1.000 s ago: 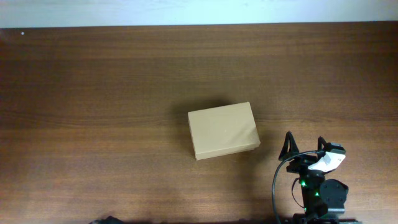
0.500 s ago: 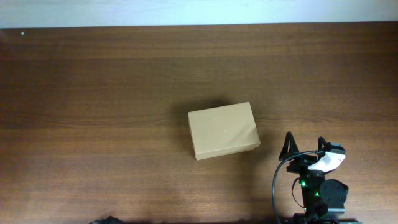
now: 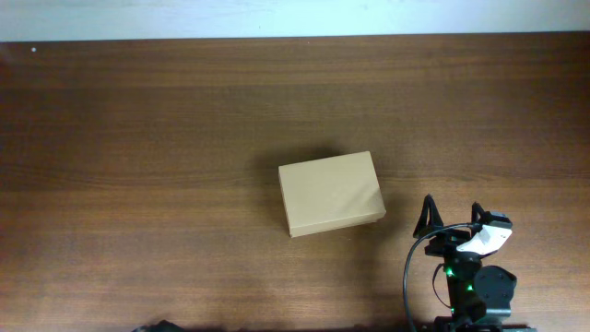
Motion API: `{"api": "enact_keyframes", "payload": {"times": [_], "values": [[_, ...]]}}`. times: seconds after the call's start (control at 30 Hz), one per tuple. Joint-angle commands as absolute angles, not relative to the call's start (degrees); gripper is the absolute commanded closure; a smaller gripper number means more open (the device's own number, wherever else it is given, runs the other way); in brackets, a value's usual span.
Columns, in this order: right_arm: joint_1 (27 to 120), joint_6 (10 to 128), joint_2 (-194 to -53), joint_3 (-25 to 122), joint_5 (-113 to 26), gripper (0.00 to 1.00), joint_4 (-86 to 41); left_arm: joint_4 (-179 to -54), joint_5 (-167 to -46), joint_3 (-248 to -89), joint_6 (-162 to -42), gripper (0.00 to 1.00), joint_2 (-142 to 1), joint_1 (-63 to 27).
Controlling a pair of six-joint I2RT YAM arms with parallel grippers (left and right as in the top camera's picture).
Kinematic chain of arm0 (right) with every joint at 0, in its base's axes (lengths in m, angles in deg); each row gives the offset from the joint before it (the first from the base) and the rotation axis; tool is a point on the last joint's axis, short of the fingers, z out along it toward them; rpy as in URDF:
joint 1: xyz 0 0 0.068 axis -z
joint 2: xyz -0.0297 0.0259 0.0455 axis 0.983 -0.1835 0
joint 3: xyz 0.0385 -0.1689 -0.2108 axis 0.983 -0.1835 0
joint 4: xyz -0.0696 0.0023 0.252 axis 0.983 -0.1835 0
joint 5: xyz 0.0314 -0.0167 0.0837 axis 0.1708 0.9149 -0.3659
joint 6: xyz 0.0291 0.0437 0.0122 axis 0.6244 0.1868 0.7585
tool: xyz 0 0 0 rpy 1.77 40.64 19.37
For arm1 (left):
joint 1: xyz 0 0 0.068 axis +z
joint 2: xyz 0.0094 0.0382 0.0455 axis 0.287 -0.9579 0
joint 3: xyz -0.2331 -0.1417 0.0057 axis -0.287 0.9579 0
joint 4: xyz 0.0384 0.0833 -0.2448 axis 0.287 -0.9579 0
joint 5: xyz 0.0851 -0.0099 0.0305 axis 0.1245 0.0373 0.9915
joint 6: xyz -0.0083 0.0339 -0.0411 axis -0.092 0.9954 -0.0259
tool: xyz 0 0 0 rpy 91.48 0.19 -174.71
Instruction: Pack container
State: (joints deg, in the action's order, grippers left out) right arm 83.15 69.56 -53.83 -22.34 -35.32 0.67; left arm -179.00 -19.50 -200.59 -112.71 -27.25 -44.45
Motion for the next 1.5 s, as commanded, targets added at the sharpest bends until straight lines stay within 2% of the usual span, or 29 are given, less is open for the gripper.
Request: {"api": "enact_keyframes", "payload": {"times": [0.0,0.67,0.77,0.9,1.03,1.2,1.33,1.47], "values": [[83.68,68.84,-53.17,-23.18,-34.75,0.01,0.94,-179.02,-18.69,-200.46,-112.44,0.0,-27.49,-44.19],[83.68,68.84,-53.2,-23.18,-34.75,0.01,0.94,-179.02,-19.0,-200.46,-112.44,0.01,-27.49,-44.21],[83.68,68.84,-53.2,-23.18,-34.75,0.01,0.94,-177.69,-25.6,-200.39,-113.47,0.0,-27.49,-44.21],[83.68,68.84,-53.17,-23.18,-34.75,0.01,0.94,-172.16,-34.21,-198.2,-122.74,0.0,-27.49,-43.34],[83.68,68.84,-53.2,-23.18,-34.75,0.01,0.94,-163.35,-39.17,-190.99,-124.82,0.01,-27.49,-37.78],[83.68,68.84,-53.17,-23.18,-34.77,0.01,0.94,-154.48,-47.61,-176.68,-124.93,0.0,-27.49,-25.63],[83.68,68.84,-53.17,-23.18,-34.75,0.01,0.94,-146.58,-57.36,-161.9,-124.9,0.0,-27.33,-16.54],[83.68,68.84,-53.2,-23.18,-34.75,0.01,0.94,-133.75,-64.77,-145.24,-124.9,0.0,-23.95,-12.67]]}}
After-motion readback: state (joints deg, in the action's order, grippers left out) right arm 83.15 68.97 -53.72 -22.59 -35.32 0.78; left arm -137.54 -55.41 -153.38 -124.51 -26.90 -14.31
